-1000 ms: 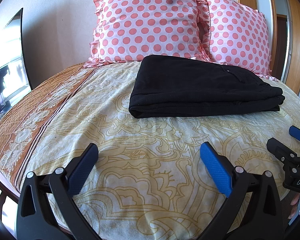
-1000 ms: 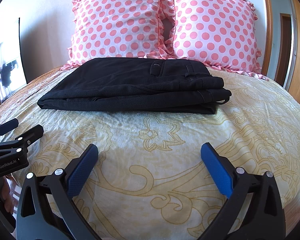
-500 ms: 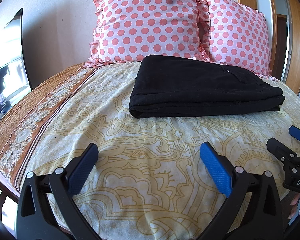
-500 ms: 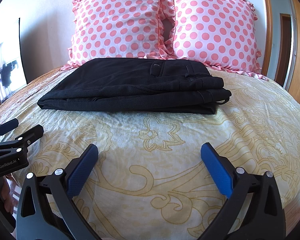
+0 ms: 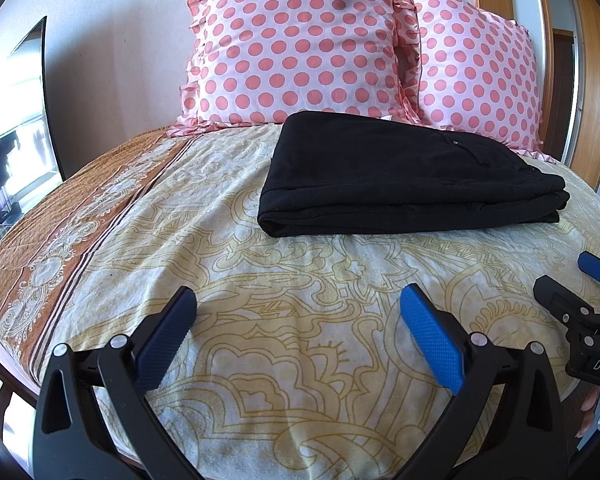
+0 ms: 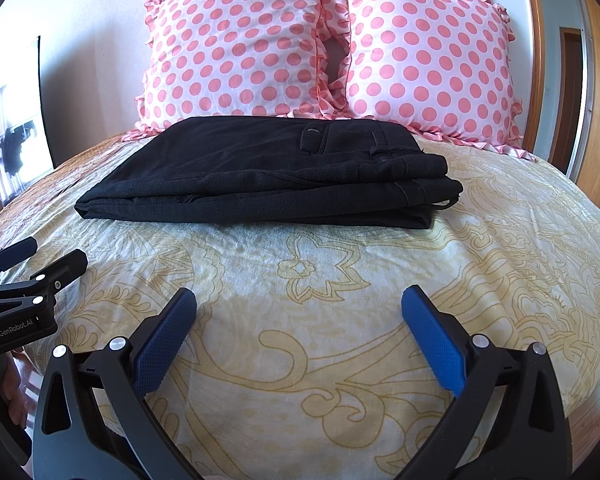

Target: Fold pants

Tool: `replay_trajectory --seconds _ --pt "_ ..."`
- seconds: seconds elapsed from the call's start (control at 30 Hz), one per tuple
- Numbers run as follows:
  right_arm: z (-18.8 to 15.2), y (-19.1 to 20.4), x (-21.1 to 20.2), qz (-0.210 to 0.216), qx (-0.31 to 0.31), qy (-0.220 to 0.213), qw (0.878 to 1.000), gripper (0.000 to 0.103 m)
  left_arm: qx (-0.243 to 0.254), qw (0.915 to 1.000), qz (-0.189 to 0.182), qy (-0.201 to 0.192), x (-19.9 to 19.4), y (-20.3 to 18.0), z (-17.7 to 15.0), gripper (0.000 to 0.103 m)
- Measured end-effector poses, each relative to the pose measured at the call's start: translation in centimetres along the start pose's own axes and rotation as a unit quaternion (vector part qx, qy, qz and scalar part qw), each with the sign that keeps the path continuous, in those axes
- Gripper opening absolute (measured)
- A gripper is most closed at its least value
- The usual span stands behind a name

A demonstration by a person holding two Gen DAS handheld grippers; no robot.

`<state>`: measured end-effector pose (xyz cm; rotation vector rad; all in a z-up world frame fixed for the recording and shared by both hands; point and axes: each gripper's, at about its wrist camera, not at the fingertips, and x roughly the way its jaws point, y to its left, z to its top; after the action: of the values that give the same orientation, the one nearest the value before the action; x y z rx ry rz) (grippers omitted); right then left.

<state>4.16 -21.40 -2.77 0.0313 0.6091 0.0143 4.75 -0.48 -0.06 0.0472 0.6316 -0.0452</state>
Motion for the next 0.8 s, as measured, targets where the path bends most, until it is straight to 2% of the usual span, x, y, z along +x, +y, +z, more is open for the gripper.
replay_trajectory --seconds 0.3,0.8 --pt "-0.06 0.0 0.01 0.0 0.0 0.0 1.0 0.102 -0.003 0.9999 0.0 0.017 -0.02 -0.06 0.56 0.101" --pt "-0.11 0.0 0.02 0.0 0.0 -0.002 1.0 0.102 -0.004 0.9998 0.001 0.017 0.0 -0.06 0.6 0.101"
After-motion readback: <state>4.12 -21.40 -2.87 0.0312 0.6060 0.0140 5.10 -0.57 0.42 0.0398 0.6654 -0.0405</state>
